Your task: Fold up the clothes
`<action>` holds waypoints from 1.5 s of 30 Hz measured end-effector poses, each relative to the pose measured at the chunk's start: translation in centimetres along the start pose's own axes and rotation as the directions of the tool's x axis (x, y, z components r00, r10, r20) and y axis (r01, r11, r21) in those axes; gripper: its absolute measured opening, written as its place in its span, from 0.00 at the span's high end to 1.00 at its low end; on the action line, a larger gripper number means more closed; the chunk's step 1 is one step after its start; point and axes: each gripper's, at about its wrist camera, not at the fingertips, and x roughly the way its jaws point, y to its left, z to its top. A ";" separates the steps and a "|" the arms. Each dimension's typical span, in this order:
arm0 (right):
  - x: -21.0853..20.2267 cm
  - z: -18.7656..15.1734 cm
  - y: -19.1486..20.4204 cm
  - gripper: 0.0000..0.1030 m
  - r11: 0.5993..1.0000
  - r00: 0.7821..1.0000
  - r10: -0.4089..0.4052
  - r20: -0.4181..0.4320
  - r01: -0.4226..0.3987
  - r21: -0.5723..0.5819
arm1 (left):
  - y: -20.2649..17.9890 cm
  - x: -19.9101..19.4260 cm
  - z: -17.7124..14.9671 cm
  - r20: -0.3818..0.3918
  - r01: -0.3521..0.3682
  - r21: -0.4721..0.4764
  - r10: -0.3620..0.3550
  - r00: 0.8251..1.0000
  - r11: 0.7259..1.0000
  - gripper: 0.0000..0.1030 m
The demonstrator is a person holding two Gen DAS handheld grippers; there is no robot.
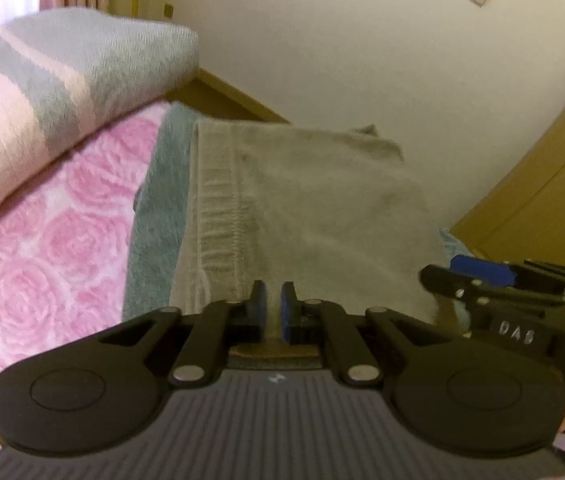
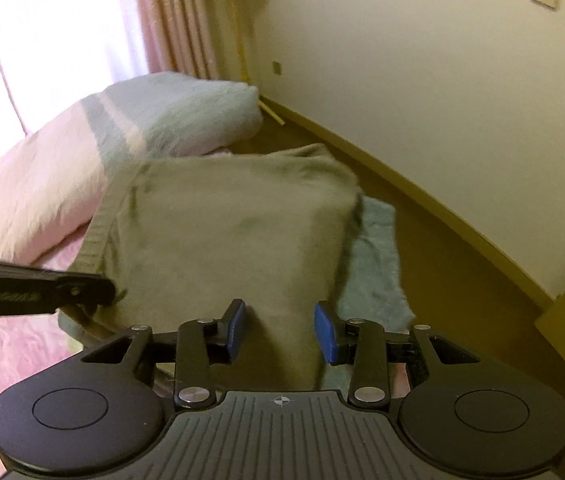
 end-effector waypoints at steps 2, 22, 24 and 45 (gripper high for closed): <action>-1.3 -0.4 -0.1 0.64 1.000 1.000 -0.001 0.019 0.001 -0.005 | -0.1 -0.9 -0.2 0.007 -0.017 -0.011 0.018 1.000 1.000 0.95; -12.6 -5.4 3.3 0.64 0.992 0.995 -0.052 -0.085 0.061 0.113 | -2.9 -14.1 -4.9 0.025 -0.147 -0.044 0.148 0.989 0.988 0.70; -14.4 -6.0 4.0 0.64 0.990 0.995 -0.060 -0.074 0.069 0.122 | -3.2 -15.8 -5.7 0.034 -0.146 -0.032 0.147 0.989 0.989 0.69; -28.4 -14.0 12.3 0.63 0.968 0.985 -0.173 0.017 0.167 0.190 | -5.7 -30.3 -16.0 0.154 -0.147 0.104 0.130 0.980 0.984 0.41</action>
